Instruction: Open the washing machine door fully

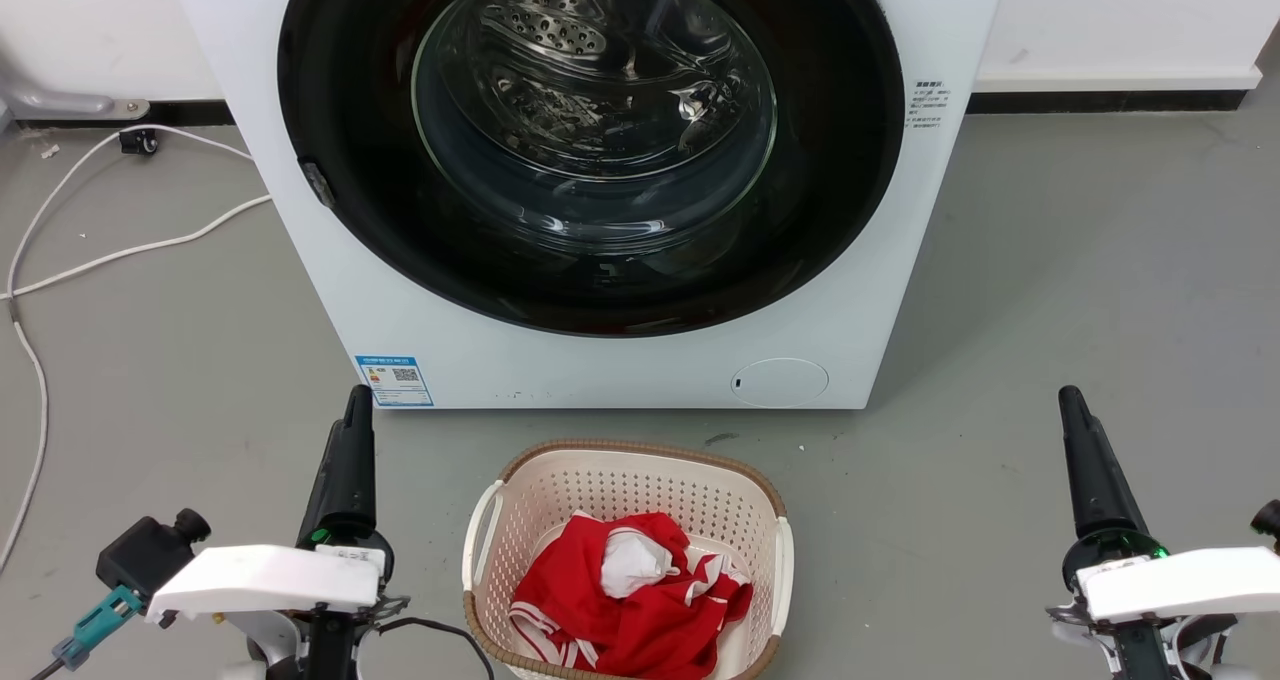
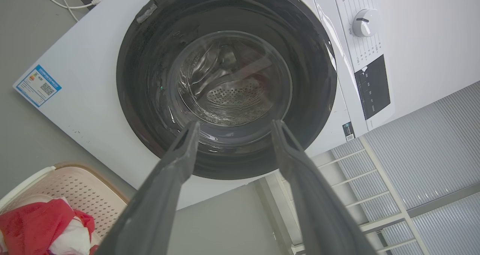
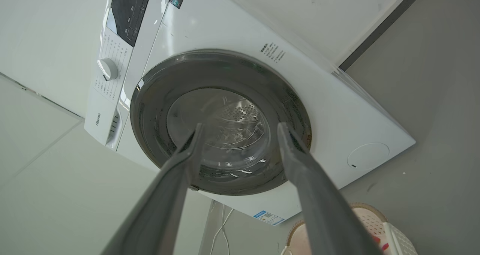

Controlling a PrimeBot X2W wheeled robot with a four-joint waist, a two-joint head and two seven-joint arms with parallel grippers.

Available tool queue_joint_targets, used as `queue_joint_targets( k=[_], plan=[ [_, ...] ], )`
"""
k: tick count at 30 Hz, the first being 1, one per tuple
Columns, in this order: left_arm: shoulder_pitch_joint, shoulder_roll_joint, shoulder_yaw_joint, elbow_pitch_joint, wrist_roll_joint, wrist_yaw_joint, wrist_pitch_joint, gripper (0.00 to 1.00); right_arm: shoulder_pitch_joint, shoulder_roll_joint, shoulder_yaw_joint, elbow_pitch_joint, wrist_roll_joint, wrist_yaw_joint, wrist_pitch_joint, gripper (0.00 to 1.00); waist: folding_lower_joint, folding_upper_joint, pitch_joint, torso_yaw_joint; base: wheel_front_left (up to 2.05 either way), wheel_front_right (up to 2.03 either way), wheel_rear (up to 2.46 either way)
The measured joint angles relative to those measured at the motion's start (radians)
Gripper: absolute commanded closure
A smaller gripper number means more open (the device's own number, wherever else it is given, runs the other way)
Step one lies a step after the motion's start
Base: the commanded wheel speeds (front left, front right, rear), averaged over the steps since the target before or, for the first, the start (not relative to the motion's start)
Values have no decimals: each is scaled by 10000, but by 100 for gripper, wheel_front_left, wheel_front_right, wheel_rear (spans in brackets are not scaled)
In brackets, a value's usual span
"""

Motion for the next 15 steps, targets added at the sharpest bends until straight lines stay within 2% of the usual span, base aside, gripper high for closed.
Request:
queue_joint_targets(
  k=[15],
  plan=[
    [206, -4, -464, -176, 3313, 458, -491, 0, 235, 12, 146, -334, -3189, 2, -472, 0, 0, 0, -50, 28, 0, 0, 0]
  ],
)
